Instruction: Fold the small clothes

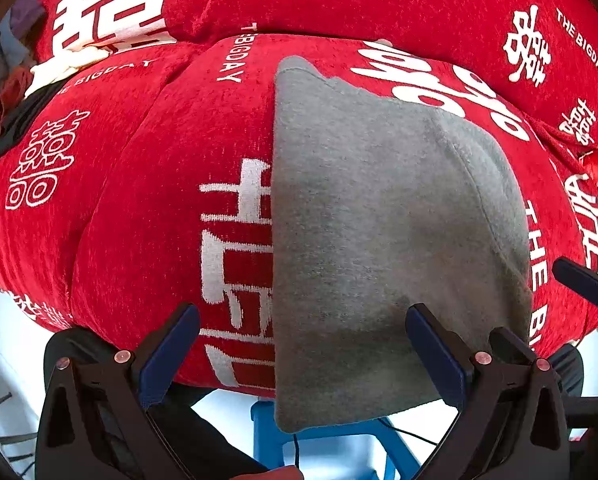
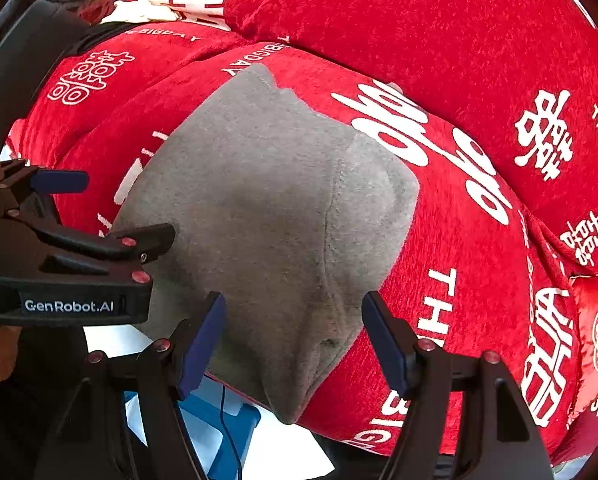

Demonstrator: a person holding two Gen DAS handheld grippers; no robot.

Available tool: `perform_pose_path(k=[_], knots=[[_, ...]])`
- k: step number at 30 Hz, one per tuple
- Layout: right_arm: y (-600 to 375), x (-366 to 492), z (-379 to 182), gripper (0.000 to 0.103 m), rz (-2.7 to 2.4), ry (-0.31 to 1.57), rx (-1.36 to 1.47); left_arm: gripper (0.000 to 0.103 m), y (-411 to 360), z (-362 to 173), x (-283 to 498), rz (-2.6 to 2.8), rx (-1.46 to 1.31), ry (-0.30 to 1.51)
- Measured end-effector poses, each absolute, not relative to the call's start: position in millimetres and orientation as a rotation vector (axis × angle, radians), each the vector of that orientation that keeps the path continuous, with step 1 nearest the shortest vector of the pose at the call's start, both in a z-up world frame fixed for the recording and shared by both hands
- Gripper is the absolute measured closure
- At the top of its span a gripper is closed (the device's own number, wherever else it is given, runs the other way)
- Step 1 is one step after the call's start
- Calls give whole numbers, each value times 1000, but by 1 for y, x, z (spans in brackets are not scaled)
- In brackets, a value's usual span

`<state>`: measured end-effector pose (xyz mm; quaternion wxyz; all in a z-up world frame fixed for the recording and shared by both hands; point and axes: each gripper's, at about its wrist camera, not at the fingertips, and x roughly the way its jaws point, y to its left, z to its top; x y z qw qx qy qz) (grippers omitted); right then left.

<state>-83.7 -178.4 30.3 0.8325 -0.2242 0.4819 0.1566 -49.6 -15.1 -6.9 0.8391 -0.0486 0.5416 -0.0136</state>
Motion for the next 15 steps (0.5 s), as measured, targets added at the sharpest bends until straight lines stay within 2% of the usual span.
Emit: perform_pose_path(k=[15], knots=[[-201, -77, 25, 29, 351, 1022, -368, 0, -38, -5, -46, -31, -21, 1174]])
